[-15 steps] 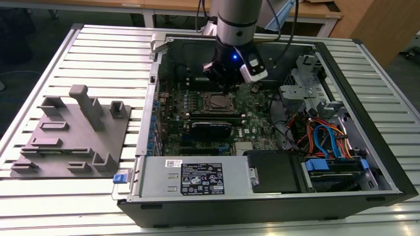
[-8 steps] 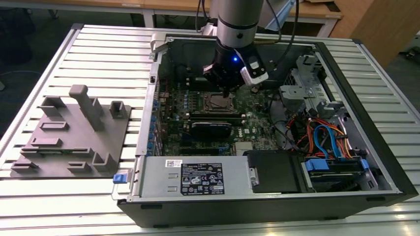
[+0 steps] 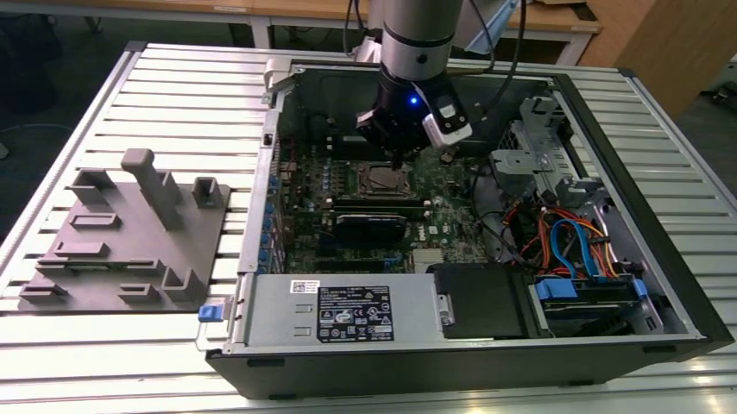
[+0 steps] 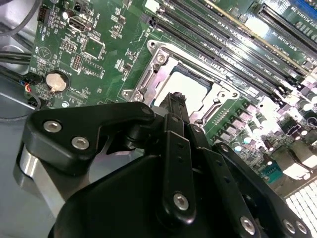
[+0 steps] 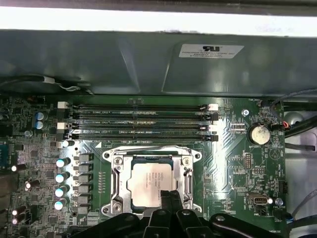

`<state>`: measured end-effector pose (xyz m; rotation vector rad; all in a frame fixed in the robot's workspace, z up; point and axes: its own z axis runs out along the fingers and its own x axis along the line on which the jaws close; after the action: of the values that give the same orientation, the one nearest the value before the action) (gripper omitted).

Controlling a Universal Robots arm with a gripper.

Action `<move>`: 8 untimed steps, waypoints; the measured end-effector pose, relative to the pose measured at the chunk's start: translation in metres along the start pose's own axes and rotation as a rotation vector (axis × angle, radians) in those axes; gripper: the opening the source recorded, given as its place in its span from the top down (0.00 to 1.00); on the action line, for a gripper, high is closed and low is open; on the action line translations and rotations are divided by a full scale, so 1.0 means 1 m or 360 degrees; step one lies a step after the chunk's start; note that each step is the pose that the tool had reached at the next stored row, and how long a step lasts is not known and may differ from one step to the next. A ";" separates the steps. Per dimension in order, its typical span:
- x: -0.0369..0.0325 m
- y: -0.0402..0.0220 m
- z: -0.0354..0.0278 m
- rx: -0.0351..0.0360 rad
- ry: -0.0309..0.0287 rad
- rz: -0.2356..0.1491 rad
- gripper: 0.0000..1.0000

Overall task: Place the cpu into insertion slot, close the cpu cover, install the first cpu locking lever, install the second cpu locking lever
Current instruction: 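Install the second cpu locking lever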

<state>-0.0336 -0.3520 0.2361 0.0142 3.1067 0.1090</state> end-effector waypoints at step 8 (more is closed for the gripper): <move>0.0000 0.0000 -0.0003 0.0002 0.00022 0.0000 0.90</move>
<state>-0.0336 -0.3520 0.2363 0.0143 3.1082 0.1068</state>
